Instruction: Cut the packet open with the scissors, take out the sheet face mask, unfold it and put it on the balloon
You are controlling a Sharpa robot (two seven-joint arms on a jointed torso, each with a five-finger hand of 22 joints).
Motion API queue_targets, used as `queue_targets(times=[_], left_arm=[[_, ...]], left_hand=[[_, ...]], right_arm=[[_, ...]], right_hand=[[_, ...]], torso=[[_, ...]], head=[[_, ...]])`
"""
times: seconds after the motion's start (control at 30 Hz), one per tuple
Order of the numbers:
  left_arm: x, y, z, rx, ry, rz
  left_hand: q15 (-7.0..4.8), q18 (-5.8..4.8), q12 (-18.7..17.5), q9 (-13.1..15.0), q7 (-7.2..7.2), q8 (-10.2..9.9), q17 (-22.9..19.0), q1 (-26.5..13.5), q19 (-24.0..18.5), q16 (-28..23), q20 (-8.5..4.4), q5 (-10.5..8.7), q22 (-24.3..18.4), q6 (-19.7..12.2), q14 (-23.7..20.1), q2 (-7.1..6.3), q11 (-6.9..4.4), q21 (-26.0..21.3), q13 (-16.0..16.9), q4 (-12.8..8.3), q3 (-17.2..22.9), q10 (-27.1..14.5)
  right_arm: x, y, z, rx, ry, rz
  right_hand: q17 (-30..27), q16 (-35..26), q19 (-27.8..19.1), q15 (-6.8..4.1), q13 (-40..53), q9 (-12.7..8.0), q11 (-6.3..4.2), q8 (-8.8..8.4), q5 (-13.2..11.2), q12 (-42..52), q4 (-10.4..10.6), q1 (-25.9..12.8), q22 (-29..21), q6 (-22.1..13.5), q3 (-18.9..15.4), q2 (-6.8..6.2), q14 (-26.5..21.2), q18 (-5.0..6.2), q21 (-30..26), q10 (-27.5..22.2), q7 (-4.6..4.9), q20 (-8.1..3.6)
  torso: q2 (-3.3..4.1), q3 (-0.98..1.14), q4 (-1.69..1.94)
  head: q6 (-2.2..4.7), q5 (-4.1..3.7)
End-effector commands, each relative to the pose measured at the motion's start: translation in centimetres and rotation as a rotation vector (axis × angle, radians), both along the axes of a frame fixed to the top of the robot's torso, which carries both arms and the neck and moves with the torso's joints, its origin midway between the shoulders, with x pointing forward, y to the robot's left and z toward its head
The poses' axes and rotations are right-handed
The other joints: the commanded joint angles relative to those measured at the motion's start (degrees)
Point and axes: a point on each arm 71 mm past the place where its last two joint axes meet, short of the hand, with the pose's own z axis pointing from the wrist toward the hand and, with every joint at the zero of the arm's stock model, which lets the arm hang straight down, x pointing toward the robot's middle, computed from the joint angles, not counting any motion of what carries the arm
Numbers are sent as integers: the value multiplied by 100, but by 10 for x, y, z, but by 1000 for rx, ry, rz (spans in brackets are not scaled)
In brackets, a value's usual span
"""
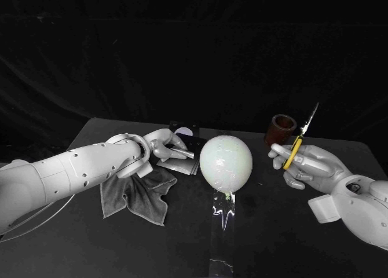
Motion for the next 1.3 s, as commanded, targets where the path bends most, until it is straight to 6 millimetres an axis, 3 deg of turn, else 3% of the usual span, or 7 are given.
queue_targets(times=[0.03, 0.23, 0.5, 0.63, 1.0, 1.13, 1.3], left_arm=[[-4, 2, -14, -10, 17, 39], [0, 2, -4, -38, -54, 51], [5, -3, 16, -84, -122, 44], [7, -4, 29, -146, -138, 71], [6, 1, 89, -451, -123, 170], [1, -2, 101, -598, -99, 194], [-7, -11, 105, -795, -14, 220]], left_hand=[[98, 34, 32, -11, -30, 36, 275, 117, 216, 57, 140, 14, 1, 116, 271, 171, -2, 28, -14, -22, 148, 212], [67, 45, -40, -58, -54, 57, 352, 236, 427, 149, 137, 16, 12, 295, 708, 230, -19, 86, -61, -7, 686, 502], [34, -36, -228, -140, 39, 59, 345, -189, 838, 91, 130, 15, 22, 430, 1048, -308, -75, 159, -66, -6, 1888, 707], [-135, 3, -221, -130, 26, 108, 540, -423, 2635, 489, 136, 13, 337, 486, 1847, -504, -146, 852, -65, -22, 2295, 836], [-278, 64, -143, -81, -11, 209, 744, -879, 2903, 939, 71, 18, 426, 536, 2196, -778, -244, 1087, -40, -141, 2932, 1314], [-626, 206, 135, -54, -141, 263, 1005, -1039, 3790, 1544, -299, 25, 803, 632, 3132, -876, -508, 1854, 21, -451, 3049, 2198], [-673, 154, 16, -76, -166, 234, 1050, -1284, 3714, 1553, -444, 13, 1009, 689, 3241, -902, -546, 2170, -55, -611, 3258, 2357]], right_arm=[[1, 1, 1, -3, -16, 12], [4, -1, 0, -8, -19, 5], [11, -3, -3, -20, -28, -4], [15, -6, -4, -30, -34, -14], [28, -12, -6, -70, -75, -37], [31, -9, -6, -80, -92, -34], [34, -3, -5, -88, -114, -32]], right_hand=[[-2, -38, -7, -12, 10, 6, -542, -20, -20, 3712, -31, 207, 72, 32, 14, 197, 225, 52, -13, 1312, 8, -8], [9, -34, -4, -13, 14, 6, -543, -22, -20, 3714, -34, 211, 75, 35, 12, 197, 227, 51, -10, 1314, 8, -9], [9, -34, -4, -13, 14, 6, -543, -22, -20, 3714, -34, 211, 75, 35, 12, 197, 227, 51, -10, 1314, 8, -9], [19, -29, -2, -13, 29, 6, -543, -25, -20, 3724, -38, 215, 76, 39, 9, 196, 230, 50, -9, 1317, 7, -9], [17, -33, 7, -14, 43, -7, -540, -71, -19, 3721, -78, 253, 83, 14, 1, 184, 230, 48, -6, 1324, 15, -11], [300, 100, 161, 29, 362, -151, -475, -353, -19, 3963, -218, 385, 244, -213, 40, 179, 305, -9, 199, 1422, 109, 6], [624, 264, 346, 115, 368, -369, -374, -667, -19, 3995, -347, 465, 454, -434, 60, 134, 386, -78, 475, 1491, 227, 56]], torso=[[-2, -2, -4], [-11, -1, 2], [-13, -5, -2], [-25, -8, 0], [-121, -2, 10], [-148, 1, 12], [-180, -2, 9]], head=[[37, -10], [80, -23], [222, -63], [294, -81], [417, -167], [491, -178], [571, -276]])
